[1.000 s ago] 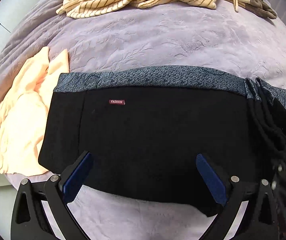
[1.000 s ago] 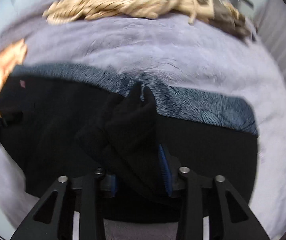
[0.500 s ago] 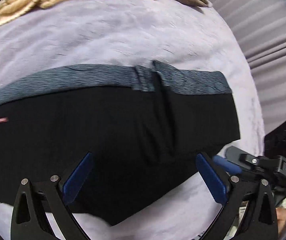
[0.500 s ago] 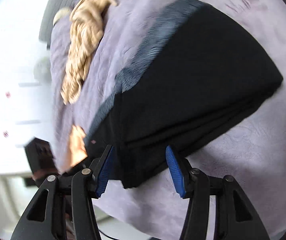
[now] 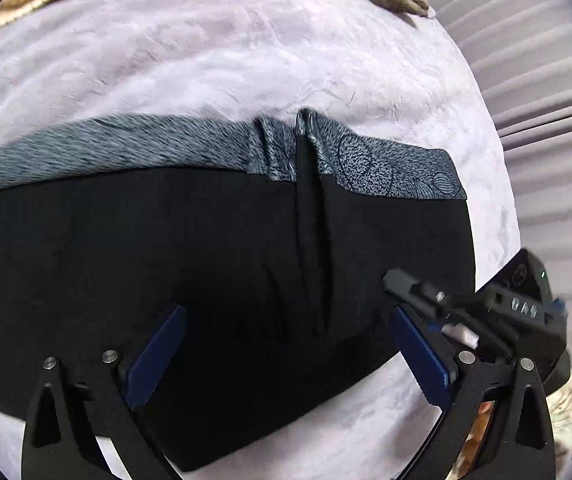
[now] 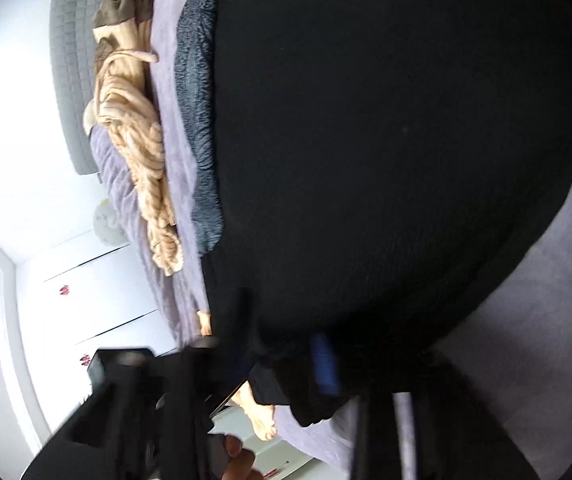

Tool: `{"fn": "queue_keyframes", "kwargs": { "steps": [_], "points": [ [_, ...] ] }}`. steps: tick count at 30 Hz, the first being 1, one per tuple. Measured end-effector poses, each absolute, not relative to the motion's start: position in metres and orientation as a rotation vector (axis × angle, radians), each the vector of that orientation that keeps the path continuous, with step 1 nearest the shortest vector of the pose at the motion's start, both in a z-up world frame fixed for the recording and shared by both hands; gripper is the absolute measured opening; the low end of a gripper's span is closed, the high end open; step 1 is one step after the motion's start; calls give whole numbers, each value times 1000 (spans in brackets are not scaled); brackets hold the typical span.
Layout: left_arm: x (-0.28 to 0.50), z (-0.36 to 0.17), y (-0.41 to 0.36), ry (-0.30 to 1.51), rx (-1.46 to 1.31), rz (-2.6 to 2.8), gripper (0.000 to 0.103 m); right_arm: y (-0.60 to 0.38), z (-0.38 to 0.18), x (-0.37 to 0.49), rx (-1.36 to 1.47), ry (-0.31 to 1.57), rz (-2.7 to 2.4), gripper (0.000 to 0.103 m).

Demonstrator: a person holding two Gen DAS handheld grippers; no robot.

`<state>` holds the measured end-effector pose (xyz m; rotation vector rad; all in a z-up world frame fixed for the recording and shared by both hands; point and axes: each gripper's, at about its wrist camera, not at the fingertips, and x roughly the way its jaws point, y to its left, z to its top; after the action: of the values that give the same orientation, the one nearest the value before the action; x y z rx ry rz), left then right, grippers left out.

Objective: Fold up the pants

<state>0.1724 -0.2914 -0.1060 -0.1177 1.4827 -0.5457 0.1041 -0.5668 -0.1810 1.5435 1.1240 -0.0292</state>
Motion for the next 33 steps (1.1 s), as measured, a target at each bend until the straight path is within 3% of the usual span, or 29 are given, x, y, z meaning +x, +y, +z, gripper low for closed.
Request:
{"fn": "queue_keyframes", "kwargs": {
  "steps": [6, 12, 14, 15, 18, 24, 29, 33],
  "points": [
    [157, -83, -258, 1426, -50, -505, 102, -558, -135, 110, 1413, 1101, 96, 14],
    [159, -93, -244, 1449, -15, -373, 102, -535, -178, 112, 1271, 1259, -10, 14],
    [161, -86, -242, 1428, 9, -356, 102, -536, -175, 113, 1280, 1264, 7, 17],
    [162, -82, -243, 1419, 21, -354, 102, -536, -170, 114, 1263, 1289, 22, 23],
    [169, -66, -249, 1381, 59, -369, 102, -535, -139, 120, 1178, 1364, 143, 33],
    [193, -62, -316, 1314, 103, -472, 102, -597, -58, 141, 941, 1152, 95, 28],
    [208, -98, -373, 1336, 144, -489, 102, -649, -93, 192, 963, 1166, -29, 21],
    [210, -148, -361, 1462, 212, -317, 102, -635, -151, 209, 1059, 1297, -7, 16]
  ]
}}
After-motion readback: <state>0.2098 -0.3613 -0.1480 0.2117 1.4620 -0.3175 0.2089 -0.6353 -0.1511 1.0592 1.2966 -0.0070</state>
